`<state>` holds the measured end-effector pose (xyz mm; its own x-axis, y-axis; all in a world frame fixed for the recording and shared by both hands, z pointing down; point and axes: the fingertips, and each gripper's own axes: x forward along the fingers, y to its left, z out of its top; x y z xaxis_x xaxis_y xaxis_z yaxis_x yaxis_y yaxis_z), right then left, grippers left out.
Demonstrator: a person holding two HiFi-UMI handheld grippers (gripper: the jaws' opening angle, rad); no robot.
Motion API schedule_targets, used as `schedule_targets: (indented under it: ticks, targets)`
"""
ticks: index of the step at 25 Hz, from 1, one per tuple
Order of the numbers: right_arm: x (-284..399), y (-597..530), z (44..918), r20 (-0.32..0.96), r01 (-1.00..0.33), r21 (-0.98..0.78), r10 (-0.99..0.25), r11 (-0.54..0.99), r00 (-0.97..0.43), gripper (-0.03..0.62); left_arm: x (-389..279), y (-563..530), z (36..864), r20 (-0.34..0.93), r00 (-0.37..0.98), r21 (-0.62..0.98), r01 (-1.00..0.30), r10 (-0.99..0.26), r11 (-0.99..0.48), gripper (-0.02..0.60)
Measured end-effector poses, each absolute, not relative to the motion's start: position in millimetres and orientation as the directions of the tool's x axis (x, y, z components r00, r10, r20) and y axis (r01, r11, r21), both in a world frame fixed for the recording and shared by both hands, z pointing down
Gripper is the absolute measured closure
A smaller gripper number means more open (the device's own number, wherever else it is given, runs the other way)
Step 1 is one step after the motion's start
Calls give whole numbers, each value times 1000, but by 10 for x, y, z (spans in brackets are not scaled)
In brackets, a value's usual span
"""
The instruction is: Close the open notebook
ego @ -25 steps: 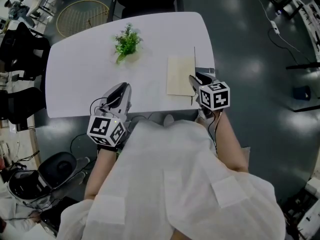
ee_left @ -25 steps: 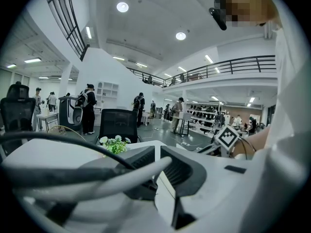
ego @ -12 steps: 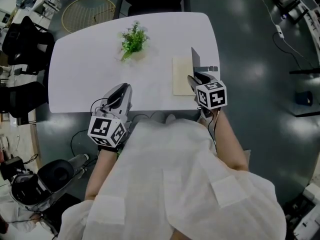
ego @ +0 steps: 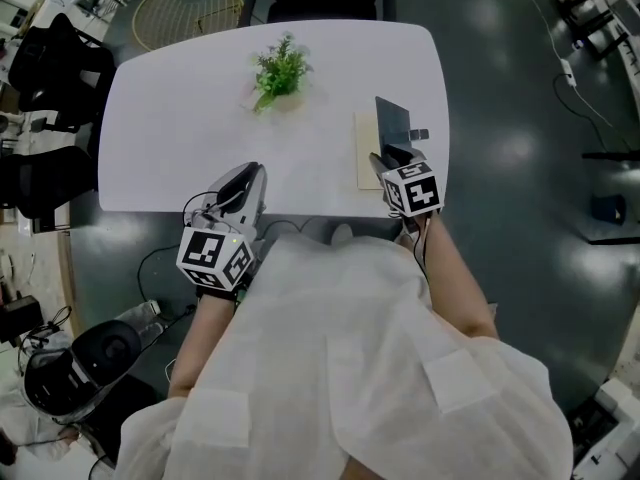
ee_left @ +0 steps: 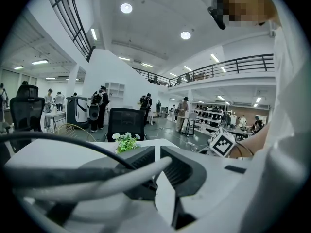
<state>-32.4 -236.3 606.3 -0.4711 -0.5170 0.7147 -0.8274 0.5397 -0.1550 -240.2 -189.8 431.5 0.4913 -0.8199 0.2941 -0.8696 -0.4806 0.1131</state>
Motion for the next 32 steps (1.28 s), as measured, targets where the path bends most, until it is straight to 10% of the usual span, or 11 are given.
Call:
schedule_targets:
  ticks: [32]
  targets:
    - [-399, -2240, 6910, 846, -821, -151, -358, 551, -395, 499, -2624, -1932, 4411, 314, 440, 124, -898, -841, -423, 548]
